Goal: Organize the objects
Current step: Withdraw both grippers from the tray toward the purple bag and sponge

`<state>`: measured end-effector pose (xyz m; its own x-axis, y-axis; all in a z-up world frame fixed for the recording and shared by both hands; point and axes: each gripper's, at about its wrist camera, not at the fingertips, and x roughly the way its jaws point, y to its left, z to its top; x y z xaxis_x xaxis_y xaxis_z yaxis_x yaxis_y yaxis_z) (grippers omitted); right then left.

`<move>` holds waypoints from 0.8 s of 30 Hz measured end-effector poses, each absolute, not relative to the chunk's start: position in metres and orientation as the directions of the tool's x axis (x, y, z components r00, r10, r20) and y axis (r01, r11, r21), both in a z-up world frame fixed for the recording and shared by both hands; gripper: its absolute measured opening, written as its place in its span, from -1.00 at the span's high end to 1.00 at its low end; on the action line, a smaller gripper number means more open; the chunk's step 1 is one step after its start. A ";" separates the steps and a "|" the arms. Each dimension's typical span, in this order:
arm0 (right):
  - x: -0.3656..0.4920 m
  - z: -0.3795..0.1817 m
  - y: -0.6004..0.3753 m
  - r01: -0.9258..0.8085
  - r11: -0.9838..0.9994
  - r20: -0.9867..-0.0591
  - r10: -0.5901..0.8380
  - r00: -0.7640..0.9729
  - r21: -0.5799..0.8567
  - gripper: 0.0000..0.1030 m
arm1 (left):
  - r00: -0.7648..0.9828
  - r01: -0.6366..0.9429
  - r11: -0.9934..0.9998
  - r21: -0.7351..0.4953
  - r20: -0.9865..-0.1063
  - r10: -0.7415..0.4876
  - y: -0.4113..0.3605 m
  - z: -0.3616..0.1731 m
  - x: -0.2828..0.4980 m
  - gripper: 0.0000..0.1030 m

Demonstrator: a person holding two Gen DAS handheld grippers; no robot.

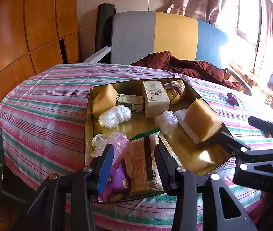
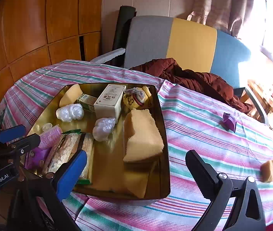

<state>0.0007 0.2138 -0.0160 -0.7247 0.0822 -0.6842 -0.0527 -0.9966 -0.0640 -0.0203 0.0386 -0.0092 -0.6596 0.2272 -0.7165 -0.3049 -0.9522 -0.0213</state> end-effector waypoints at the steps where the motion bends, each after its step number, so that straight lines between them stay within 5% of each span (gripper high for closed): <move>1: 0.003 -0.015 0.215 -0.056 -0.996 -0.681 0.083 -0.728 -0.062 -0.99 | -0.659 -0.308 -0.951 -0.019 -0.717 0.228 0.040 -0.009 -0.020 0.15; 24: 0.021 0.001 0.292 -0.180 -0.984 -0.665 0.143 -0.733 -0.013 -0.99 | -0.667 -0.390 -0.918 0.066 -0.708 0.233 0.069 -0.001 -0.005 0.15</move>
